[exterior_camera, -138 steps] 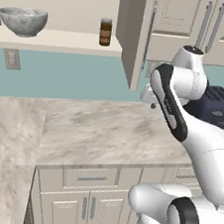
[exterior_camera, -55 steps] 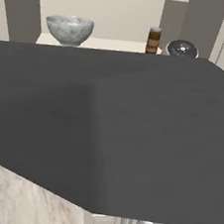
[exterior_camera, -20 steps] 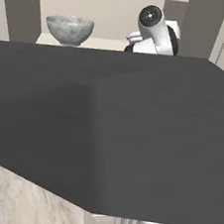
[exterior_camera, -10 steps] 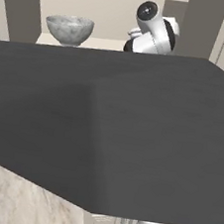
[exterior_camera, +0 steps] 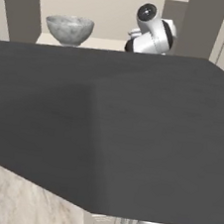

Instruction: Take the cinnamon bottle from the cabinet and place it on the dining table, next to the plate with the cupcake. Then take the chocolate from the dining counter and place it on the cupcake plate.

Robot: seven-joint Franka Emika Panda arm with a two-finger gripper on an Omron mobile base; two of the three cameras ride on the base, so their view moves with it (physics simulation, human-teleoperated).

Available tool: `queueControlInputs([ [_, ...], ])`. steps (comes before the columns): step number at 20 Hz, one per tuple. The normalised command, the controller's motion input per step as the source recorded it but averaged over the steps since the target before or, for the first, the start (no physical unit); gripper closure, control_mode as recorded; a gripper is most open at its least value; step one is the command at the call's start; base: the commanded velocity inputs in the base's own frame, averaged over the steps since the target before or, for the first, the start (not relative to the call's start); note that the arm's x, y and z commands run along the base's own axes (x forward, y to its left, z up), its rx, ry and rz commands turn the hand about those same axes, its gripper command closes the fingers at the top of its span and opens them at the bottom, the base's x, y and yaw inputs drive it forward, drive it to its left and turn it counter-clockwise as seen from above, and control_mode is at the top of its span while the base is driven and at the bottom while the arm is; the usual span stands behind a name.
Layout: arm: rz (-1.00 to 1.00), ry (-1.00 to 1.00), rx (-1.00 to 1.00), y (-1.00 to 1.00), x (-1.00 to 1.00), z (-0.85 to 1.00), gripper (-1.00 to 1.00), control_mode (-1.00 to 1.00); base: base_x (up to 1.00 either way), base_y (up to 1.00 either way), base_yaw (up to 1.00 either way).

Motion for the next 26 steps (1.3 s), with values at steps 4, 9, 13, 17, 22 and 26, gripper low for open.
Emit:
queueControlInputs([
  [4,0.00,0.00,0.00,-0.06,0.37,-0.12,-1.00,-1.00,0.00,0.00,0.00],
  [9,0.00,0.00,0.01,-0.03,0.29,-0.10,-1.00,-1.00,0.00,0.00,0.00],
  [13,0.00,0.00,0.02,-0.11,0.21,-0.11,-1.00,-1.00,0.00,0.00,0.00],
  [17,0.00,0.00,0.04,-0.16,0.17,-0.13,-1.00,-1.00,0.00,0.00,0.00],
  [22,0.00,0.00,0.04,-0.19,0.15,-0.13,1.00,-1.00,0.00,0.00,0.00],
  [26,0.00,0.00,0.05,-0.04,0.00,-0.03,1.00,-1.00,0.00,0.00,0.00],
])
